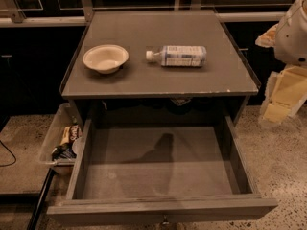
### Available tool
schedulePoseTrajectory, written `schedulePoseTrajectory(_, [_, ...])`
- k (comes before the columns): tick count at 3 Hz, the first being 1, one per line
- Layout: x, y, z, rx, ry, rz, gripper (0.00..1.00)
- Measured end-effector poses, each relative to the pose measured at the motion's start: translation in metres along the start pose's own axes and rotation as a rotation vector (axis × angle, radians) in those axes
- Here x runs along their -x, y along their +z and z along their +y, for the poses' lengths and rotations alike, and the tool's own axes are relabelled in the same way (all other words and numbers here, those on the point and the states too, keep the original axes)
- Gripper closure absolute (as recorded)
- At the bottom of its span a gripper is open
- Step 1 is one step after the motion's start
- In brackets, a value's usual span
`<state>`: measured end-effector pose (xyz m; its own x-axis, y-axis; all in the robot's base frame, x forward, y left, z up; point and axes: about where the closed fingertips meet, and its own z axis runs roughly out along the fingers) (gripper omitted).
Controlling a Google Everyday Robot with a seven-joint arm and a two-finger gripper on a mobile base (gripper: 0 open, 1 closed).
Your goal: Place blue plastic bottle into top drawer
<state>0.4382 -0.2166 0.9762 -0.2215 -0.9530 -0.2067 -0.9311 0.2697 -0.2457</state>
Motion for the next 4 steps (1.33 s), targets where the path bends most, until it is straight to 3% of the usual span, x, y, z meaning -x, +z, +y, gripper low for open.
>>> schedulePoseTrajectory(1, [0.001, 0.000, -0.001, -0.004, 0.000, -0.001, 0.00])
schedulePoseTrajectory(2, [0.013, 0.008, -0.018, -0.040, -0.034, -0.016, 0.00])
schedulePoseTrajectory(4, [0.022, 0.026, -0.076, -0.143, -0.073, -0.098, 0.00])
